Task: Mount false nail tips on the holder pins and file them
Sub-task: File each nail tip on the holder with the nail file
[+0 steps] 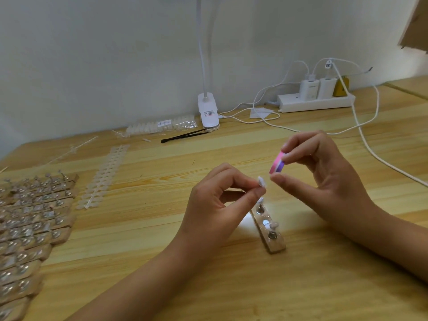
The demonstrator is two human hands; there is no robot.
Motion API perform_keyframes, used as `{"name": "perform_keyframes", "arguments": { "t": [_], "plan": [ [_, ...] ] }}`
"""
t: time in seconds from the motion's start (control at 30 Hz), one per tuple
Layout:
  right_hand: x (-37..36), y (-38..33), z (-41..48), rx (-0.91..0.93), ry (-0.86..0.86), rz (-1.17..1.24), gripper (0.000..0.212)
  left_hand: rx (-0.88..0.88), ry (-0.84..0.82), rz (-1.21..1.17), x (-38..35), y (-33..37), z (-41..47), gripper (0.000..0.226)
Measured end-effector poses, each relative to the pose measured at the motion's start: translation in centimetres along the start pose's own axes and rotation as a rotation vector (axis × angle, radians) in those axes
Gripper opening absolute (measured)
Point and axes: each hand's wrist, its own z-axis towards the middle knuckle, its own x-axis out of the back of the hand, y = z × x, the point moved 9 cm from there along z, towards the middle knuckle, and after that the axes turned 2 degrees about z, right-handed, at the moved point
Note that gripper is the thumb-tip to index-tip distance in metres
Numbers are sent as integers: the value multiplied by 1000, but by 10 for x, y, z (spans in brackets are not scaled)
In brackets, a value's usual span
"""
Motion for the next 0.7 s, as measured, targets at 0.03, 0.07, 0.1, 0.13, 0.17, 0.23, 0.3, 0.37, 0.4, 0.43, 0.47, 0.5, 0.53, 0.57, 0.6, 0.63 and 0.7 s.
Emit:
{"name": "perform_keyframes", "arguments": {
  "t": [0.03,0.07,0.1,0.13,0.17,0.23,0.3,0.37,0.4,0.43,0.47,0.5,0.53,0.57,0.6,0.63,0.7],
  "plan": [
    [-1,-3,-1,29,-18,-27,29,-2,-10,-5,-1,0,0,4],
    [-4,-8,-1,68,-43,-54,28,-3,-16,-7,-2,0,0,4],
    [-7,-14,-3,106,-69,-76,27,-3,-21,-10,-2,0,0,5],
    [-11,-19,-4,141,-95,-96,27,-3,-23,-10,-2,0,0,6],
    [-14,-24,-5,172,-119,-115,26,-6,-24,-9,-1,0,0,6],
    [-19,-29,-7,213,-155,-137,27,-17,-29,-4,-1,1,1,8],
    [-17,-29,-5,203,-142,-130,26,-22,-28,1,-1,2,1,9],
    [-13,-26,-4,173,-104,-119,26,-22,-18,4,0,1,1,9],
    [-13,-26,-4,176,-105,-119,25,-21,-16,6,0,0,0,8],
    [-16,-28,-6,198,-125,-127,25,-23,-15,9,0,0,0,8],
    [-20,-31,-9,228,-154,-143,25,-27,-15,14,1,0,0,7],
    [-22,-33,-10,249,-175,-159,25,-32,-11,21,2,1,0,7],
    [-22,-33,-9,250,-170,-168,25,-35,-7,28,3,1,0,8],
    [-19,-32,-8,231,-143,-166,25,-37,-4,33,3,2,0,8],
    [-16,-30,-6,206,-115,-162,27,-38,1,39,3,2,1,7],
    [-15,-30,-5,192,-103,-161,27,-40,6,45,3,2,1,7],
    [-19,-32,-7,220,-127,-187,26,-59,12,67,3,5,0,7]
  ]
}}
